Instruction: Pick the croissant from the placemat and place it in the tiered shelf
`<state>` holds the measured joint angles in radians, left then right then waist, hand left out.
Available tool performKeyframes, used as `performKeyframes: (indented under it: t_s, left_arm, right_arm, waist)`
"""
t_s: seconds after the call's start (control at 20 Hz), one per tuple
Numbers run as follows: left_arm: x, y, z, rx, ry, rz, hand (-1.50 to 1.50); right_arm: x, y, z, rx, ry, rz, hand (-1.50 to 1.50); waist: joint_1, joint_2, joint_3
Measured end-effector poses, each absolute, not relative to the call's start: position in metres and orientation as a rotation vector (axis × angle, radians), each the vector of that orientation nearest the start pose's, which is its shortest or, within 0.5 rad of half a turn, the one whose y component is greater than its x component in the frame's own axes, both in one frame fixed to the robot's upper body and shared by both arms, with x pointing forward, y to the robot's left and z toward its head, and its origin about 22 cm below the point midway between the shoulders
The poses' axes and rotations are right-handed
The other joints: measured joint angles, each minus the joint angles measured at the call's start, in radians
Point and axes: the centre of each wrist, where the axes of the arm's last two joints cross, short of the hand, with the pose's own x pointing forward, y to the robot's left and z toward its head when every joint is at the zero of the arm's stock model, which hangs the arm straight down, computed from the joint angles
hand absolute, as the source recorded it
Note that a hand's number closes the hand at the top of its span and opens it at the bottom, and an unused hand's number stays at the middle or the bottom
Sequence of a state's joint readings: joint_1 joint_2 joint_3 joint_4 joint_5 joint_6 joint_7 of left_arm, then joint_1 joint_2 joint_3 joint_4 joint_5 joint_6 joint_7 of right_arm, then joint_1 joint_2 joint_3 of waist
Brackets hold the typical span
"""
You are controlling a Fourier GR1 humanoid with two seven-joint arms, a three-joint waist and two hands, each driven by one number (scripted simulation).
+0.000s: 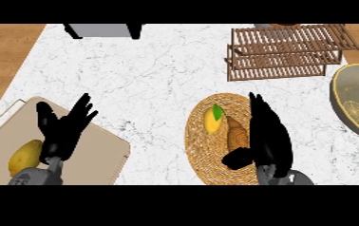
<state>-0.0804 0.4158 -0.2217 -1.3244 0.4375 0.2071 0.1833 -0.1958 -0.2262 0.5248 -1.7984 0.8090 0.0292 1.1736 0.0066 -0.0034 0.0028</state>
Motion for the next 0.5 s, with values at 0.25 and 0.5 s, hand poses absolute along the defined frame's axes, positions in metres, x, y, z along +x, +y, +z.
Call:
performKeyframes:
  t_s: [0.25,0.5]
  left_arm:
    - [0.251,0.288,-0.022,0.088,-1.153,0.041,0.0]
    - [0.251,0.289,-0.021,0.085,-1.144,0.046,0.0]
  right_arm:
    - [0.233,-0.125,0.066,-0.952,-0.884,0.69,-1.5]
    - [0.235,-0.12,0.054,-0.975,-0.85,0.685,-1.5]
  waist:
    - [-0.004,-0.001,0.002]
    - [-0.006,0.0,0.001]
